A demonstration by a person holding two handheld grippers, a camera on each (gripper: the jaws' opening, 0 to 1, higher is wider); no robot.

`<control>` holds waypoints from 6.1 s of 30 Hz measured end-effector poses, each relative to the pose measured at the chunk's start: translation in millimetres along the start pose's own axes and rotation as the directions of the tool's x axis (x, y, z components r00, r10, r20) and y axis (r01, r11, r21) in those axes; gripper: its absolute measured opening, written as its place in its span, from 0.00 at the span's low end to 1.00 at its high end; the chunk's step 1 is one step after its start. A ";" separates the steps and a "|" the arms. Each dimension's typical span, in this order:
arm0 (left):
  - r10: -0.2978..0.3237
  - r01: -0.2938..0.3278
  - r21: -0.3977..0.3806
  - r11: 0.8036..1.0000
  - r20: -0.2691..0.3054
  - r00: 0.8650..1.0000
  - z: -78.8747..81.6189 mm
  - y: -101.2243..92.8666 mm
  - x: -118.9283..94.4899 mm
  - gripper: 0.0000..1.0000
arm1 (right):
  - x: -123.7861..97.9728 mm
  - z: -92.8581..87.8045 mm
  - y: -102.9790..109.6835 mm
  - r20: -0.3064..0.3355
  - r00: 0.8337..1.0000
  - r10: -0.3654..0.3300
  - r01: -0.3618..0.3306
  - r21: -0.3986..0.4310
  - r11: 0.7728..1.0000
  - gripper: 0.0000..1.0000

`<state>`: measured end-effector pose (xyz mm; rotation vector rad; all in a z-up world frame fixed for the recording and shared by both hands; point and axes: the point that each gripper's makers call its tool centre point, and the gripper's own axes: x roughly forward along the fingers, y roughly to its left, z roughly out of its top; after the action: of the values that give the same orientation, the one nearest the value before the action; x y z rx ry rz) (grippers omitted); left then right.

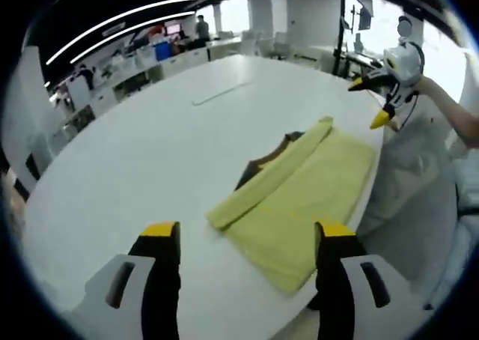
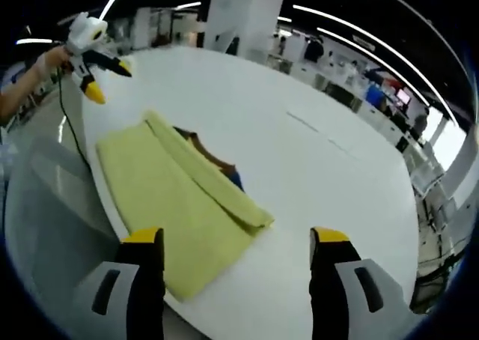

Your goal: Fold the garment on the visible template until the final outline fits inside the template.

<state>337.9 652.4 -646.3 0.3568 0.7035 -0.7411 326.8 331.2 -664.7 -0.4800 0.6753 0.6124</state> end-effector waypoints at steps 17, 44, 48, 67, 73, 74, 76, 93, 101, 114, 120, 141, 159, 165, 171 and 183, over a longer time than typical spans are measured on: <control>-0.032 0.032 0.014 0.999 -0.002 0.999 -1.8 -8.7 -3.0 0.95 | -9.0 4.3 4.4 0.014 1.000 0.004 -0.005 0.025 1.000 0.99; -0.023 0.024 -0.030 0.999 0.010 1.000 -8.8 -10.5 -5.3 0.95 | -11.2 -2.7 7.4 0.043 0.999 0.018 -0.022 0.094 0.995 1.00; -0.006 0.007 -0.058 0.998 0.021 1.000 -9.7 -5.6 -7.1 0.87 | -11.3 -3.7 7.0 0.043 0.999 0.018 -0.022 0.103 0.994 0.99; -0.040 0.036 -0.172 0.984 -0.019 0.999 -40.2 -10.0 -4.2 0.58 | -3.6 -29.2 14.6 0.014 0.999 0.051 -0.053 0.180 0.982 0.71; -0.062 0.052 -0.216 0.975 -0.037 0.997 -54.4 -15.0 0.3 0.50 | -4.4 -42.8 17.0 -0.004 0.998 0.066 -0.064 0.214 0.975 0.62; -0.061 0.050 -0.218 0.975 -0.044 0.997 -56.9 -15.5 0.8 0.50 | -4.6 -45.6 17.4 -0.011 0.998 0.068 -0.064 0.217 0.974 0.60; -0.061 0.045 -0.220 0.974 -0.065 0.996 -63.3 -16.4 1.3 0.47 | -5.1 -49.9 18.1 -0.016 0.998 0.068 -0.063 0.224 0.973 0.58; -0.157 0.106 -0.382 0.918 -0.104 0.982 -99.8 -32.0 16.7 0.27 | -4.4 -63.4 23.9 -0.066 0.994 0.092 -0.073 0.250 0.966 0.46; -0.186 0.119 -0.429 0.896 -0.117 0.976 -111.1 -38.4 22.7 0.23 | -3.2 -70.4 31.2 -0.099 0.987 0.126 -0.098 0.248 0.964 0.42; -0.209 0.129 -0.466 0.875 -0.124 0.970 -115.7 -44.6 26.2 0.11 | -2.8 -79.7 38.8 -0.127 0.979 0.160 -0.123 0.261 0.957 0.38; -0.225 0.140 -0.475 0.869 -0.127 0.966 -115.1 -47.5 27.4 0.09 | -2.9 -82.1 42.3 -0.130 0.976 0.174 -0.134 0.269 0.954 0.37; -0.224 0.136 -0.487 0.863 -0.126 0.966 -116.1 -49.2 27.1 0.02 | 5.0 -92.7 58.6 -0.144 0.955 0.261 -0.190 0.380 0.905 0.23; -0.223 0.132 -0.491 0.861 -0.131 0.966 -115.5 -49.3 26.0 0.01 | 6.9 -94.4 62.7 -0.152 0.949 0.276 -0.195 0.403 0.894 0.10; -0.223 0.130 -0.495 0.859 -0.133 0.966 -114.7 -49.6 25.1 0.00 | 6.8 -94.7 63.3 -0.155 0.949 0.276 -0.193 0.407 0.893 0.06; -0.221 0.128 -0.495 0.859 -0.133 0.966 -114.0 -49.1 24.4 0.00 | 7.1 -94.8 61.3 -0.154 0.952 0.266 -0.184 0.409 0.894 0.03; -0.203 0.114 -0.509 0.853 -0.124 0.971 -111.0 -46.5 21.9 0.00 | 5.7 -98.3 56.9 -0.169 0.953 0.253 -0.163 0.416 0.894 0.02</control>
<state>265.6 667.9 -743.7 -0.1189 1.0704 -0.6583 250.9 316.6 -748.1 -0.0909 1.0471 0.6089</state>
